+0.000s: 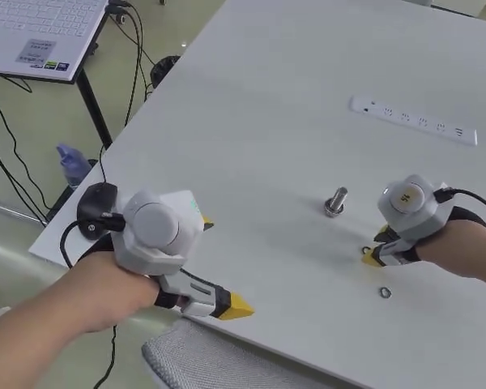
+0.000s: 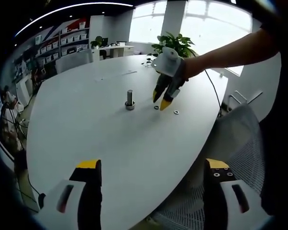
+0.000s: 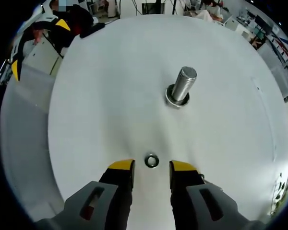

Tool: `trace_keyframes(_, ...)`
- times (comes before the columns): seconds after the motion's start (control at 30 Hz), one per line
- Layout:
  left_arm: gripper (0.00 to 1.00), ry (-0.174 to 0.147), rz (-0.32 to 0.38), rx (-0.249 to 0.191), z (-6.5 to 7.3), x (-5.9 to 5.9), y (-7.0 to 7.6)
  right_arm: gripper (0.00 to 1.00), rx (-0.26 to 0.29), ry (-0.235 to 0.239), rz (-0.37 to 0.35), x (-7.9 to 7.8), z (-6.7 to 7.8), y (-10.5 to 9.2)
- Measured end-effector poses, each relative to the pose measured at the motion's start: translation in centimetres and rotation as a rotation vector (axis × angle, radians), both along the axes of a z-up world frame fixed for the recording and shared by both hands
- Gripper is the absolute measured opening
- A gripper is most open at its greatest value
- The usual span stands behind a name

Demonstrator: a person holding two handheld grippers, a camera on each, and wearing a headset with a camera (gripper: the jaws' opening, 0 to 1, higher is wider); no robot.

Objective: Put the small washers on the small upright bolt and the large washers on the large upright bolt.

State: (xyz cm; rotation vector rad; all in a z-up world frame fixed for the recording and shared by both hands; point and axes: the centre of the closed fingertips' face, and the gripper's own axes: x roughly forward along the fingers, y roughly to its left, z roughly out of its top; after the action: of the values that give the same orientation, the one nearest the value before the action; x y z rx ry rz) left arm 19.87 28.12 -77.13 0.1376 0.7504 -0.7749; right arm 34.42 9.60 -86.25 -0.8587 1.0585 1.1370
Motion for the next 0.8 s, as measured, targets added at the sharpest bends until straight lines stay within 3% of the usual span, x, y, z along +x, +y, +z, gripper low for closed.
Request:
trace_keyframes(0.6, 0.85, 0.005, -0.003, 0.005, -0.42, 0.12, 0.14, 0.28, -0.008, 0.009, -0.005, -0.32, -0.53, 0.04)
trace_keyframes(0.8, 0.84, 0.008, -0.009, 0.006, -0.41, 0.05, 0.0, 0.22, -0.028, 0.009, -0.01, -0.37, -0.58, 0.18)
